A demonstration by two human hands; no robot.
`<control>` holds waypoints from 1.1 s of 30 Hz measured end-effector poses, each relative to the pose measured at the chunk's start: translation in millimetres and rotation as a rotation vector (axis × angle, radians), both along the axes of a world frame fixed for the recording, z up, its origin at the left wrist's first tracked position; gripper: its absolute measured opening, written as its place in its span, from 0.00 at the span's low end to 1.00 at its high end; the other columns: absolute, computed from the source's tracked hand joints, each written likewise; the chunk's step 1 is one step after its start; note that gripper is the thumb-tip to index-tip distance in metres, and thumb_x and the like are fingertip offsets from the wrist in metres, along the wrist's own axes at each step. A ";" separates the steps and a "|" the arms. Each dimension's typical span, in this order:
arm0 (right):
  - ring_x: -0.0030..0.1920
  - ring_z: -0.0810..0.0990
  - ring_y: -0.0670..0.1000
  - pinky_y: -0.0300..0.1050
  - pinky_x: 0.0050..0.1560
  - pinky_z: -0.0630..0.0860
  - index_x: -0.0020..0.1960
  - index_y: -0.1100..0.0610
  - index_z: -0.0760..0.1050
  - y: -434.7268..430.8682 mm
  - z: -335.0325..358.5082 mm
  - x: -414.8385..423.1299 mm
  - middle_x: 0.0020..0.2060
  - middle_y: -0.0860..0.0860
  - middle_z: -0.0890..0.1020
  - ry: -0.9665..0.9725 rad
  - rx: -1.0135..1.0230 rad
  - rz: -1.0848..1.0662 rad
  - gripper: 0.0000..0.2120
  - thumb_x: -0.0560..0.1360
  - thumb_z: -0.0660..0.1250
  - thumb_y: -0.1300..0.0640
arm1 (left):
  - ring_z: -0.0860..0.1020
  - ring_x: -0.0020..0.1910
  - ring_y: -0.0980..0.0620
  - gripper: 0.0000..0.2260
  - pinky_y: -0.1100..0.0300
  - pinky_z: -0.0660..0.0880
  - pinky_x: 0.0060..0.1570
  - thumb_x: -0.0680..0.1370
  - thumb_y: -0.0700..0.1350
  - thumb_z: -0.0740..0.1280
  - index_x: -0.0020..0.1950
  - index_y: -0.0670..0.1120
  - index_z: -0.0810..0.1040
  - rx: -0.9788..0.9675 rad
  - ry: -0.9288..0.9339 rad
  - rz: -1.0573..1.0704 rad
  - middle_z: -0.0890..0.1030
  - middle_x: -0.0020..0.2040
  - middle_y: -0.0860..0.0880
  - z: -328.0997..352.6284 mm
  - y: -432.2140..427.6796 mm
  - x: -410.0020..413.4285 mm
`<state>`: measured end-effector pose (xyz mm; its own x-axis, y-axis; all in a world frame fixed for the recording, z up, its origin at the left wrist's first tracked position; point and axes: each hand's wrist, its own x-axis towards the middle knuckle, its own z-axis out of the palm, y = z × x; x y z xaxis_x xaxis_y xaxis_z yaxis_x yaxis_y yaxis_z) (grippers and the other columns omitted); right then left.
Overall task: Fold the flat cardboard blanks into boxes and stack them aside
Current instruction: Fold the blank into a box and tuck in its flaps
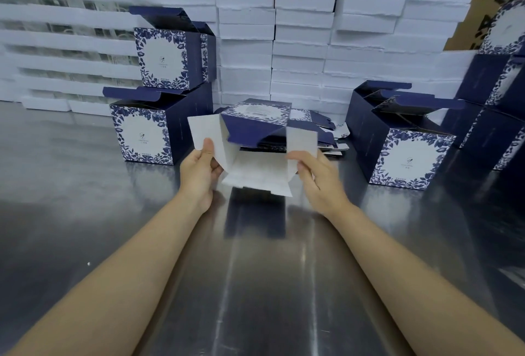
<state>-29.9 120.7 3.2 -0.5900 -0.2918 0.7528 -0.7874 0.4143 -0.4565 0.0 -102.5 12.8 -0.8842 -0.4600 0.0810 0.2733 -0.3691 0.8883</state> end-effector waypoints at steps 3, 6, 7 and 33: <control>0.45 0.72 0.46 0.43 0.49 0.72 0.71 0.42 0.68 2.5 -0.2 0.6 0.45 0.41 0.74 -0.123 0.237 -0.008 0.32 0.71 0.55 0.66 | 0.83 0.40 0.56 0.11 0.58 0.80 0.46 0.82 0.50 0.60 0.47 0.45 0.75 0.045 0.009 0.020 0.85 0.39 0.52 -0.8 -5.6 -0.7; 0.52 0.73 0.50 0.46 0.52 0.72 0.72 0.29 0.51 -3.8 -0.2 4.3 0.53 0.49 0.76 -0.128 0.308 -0.018 0.40 0.72 0.62 0.62 | 0.83 0.39 0.55 0.11 0.59 0.80 0.42 0.82 0.50 0.60 0.46 0.45 0.75 0.022 0.010 0.026 0.85 0.38 0.52 0.4 -8.8 0.3; 0.55 0.73 0.50 0.42 0.53 0.70 0.72 0.29 0.51 -5.8 -0.7 4.3 0.58 0.51 0.76 -0.126 0.253 -0.007 0.38 0.73 0.65 0.57 | 0.82 0.40 0.54 0.11 0.58 0.79 0.44 0.82 0.50 0.60 0.45 0.45 0.75 0.013 0.009 0.025 0.85 0.40 0.51 1.0 -8.4 0.4; 0.70 0.68 0.64 0.54 0.51 0.76 0.39 0.61 0.79 -25.7 57.3 27.6 0.72 0.62 0.67 0.513 0.287 -0.373 0.07 0.64 0.64 0.67 | 0.77 0.43 0.43 0.17 0.57 0.70 0.41 0.82 0.38 0.59 0.71 0.41 0.66 -1.070 0.096 0.156 0.78 0.46 0.43 -8.8 25.6 7.1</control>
<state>-2.4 94.9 60.5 -0.2799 -0.3674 0.8870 -0.6557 0.7480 0.1029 7.1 -76.9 4.0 -0.7907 -0.2165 0.5726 0.3357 0.6287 0.7014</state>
